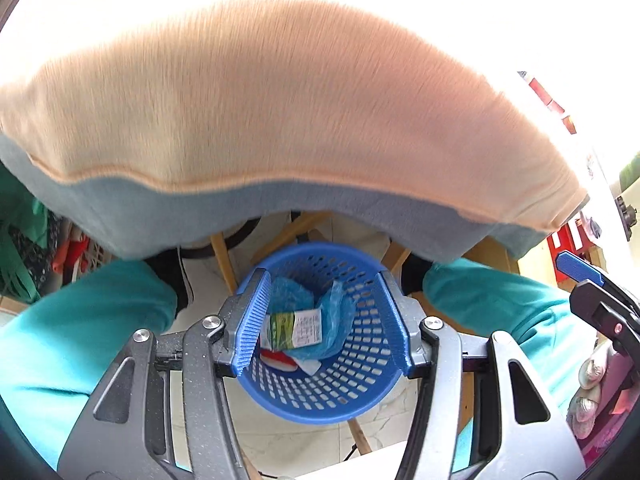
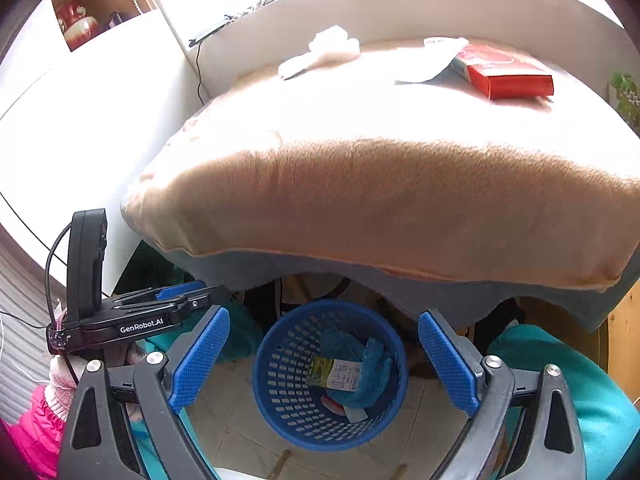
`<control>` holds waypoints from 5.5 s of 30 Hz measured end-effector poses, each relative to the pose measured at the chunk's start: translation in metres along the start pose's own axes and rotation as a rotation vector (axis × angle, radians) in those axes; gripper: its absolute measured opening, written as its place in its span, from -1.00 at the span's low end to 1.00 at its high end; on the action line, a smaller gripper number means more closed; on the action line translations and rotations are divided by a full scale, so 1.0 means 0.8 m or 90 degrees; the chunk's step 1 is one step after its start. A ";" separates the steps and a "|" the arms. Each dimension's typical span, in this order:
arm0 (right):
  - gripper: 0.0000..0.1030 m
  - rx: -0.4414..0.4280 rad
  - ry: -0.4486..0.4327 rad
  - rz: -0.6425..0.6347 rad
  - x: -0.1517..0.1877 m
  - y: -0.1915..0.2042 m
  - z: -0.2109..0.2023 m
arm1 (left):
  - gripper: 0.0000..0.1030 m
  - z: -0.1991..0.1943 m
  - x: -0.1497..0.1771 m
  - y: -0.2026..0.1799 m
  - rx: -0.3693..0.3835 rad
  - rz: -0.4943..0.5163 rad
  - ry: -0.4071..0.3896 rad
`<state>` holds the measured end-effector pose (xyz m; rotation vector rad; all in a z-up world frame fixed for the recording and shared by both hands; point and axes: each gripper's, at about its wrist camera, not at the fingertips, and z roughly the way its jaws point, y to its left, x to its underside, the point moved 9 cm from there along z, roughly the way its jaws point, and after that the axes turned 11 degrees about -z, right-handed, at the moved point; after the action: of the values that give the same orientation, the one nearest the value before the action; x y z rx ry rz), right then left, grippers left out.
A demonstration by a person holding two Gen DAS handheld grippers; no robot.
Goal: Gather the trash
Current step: 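Raise both tools back over the bed toward the plastic bag and wristband, then grasp the clear plastic bag with the left tool while the right tool grasps the white wristband, then carry the plastic bag and wristband down over the wastebasket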
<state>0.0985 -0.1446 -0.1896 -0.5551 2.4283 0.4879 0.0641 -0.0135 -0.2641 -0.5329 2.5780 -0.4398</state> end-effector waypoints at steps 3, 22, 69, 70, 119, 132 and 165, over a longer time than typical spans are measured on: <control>0.88 0.007 -0.030 0.009 -0.016 -0.011 -0.017 | 0.16 -0.020 -0.019 -0.011 0.016 0.006 -0.026; 0.88 0.067 -0.151 0.027 -0.157 -0.130 -0.093 | 0.31 -0.068 -0.184 -0.110 0.052 0.101 -0.157; -0.75 0.058 0.060 0.162 -0.328 -0.327 0.147 | 0.14 0.129 -0.455 -0.188 -0.020 0.099 -0.131; -0.81 0.056 0.056 0.164 -0.328 -0.326 0.146 | 0.10 0.128 -0.455 -0.189 -0.020 0.103 -0.133; -1.00 -0.009 -0.124 0.013 -0.304 -0.147 -0.047 | -0.54 -0.125 -0.314 -0.178 0.087 0.158 -0.269; -1.00 -0.042 -0.136 -0.049 -0.207 -0.064 -0.073 | -0.54 -0.177 -0.216 -0.147 0.101 0.149 -0.285; -1.00 -0.051 0.067 0.015 0.056 -0.015 0.043 | -0.54 0.018 0.025 -0.032 0.044 0.033 0.021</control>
<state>0.0875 -0.1512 -0.2463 -0.6011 2.5262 0.5823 0.0630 -0.0479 -0.2737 -0.4376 2.5916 -0.5218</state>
